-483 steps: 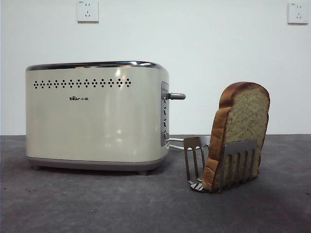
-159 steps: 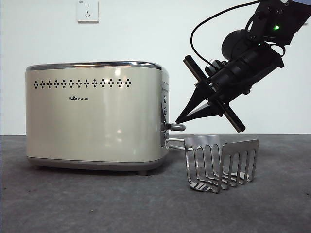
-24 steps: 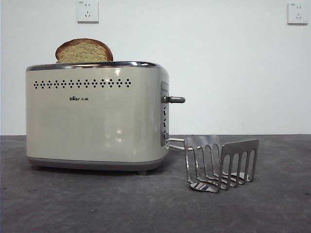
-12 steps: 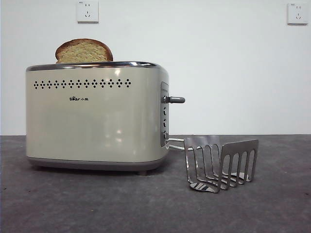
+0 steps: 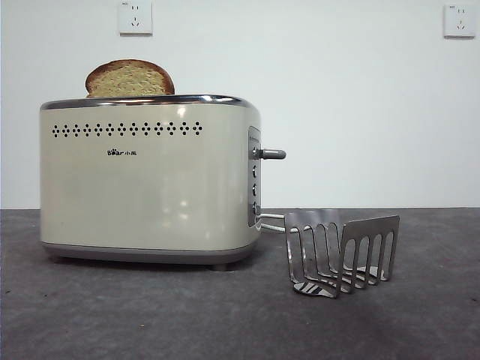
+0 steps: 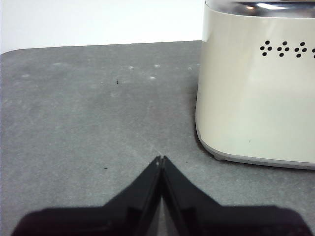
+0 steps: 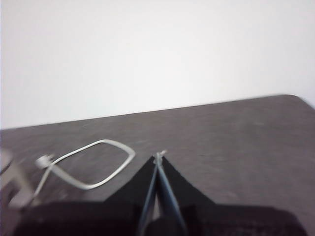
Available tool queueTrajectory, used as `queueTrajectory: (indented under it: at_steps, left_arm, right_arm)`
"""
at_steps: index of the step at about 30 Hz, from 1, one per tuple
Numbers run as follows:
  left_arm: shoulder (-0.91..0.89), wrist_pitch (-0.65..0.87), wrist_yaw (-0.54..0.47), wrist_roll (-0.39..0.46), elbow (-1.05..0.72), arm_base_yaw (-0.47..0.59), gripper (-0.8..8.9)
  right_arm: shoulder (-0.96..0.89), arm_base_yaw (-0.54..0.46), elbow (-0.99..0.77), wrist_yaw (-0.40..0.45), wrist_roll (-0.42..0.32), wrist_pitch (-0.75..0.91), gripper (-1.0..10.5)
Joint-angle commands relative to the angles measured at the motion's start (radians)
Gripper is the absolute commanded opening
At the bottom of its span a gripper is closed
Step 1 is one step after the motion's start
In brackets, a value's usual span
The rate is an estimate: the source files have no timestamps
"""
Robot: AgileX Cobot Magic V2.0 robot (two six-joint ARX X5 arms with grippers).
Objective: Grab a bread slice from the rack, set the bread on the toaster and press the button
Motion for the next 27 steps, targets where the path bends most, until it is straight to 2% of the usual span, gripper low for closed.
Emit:
queueTrajectory:
  at_steps: [1, 6, 12, 17, 21, 27]
  left_arm:
    - [0.000, 0.006, 0.000, 0.003, -0.011, 0.003, -0.03]
    - [0.000, 0.006, 0.000, 0.003, -0.011, 0.003, -0.03]
    - [0.000, 0.006, 0.000, 0.003, -0.011, 0.003, -0.03]
    - [0.000, 0.006, 0.000, 0.003, -0.011, 0.003, -0.03]
    - [0.002, 0.006, 0.000, 0.003, -0.011, 0.003, -0.03]
    - [0.002, 0.006, 0.000, 0.003, -0.011, 0.003, -0.03]
  right_arm:
    - [-0.077, -0.001, -0.196, -0.073, -0.047, 0.123, 0.0]
    - [-0.215, -0.009, -0.377, -0.081, -0.053, 0.173, 0.0]
    - [-0.317, -0.034, -0.487, -0.085, -0.071, 0.168, 0.0]
    - [-0.351, -0.034, -0.518, -0.096, -0.083, 0.122, 0.0]
    - [-0.351, -0.034, -0.518, -0.097, -0.127, 0.085, 0.0]
    - [-0.370, -0.034, -0.518, -0.100, -0.128, 0.040, 0.0]
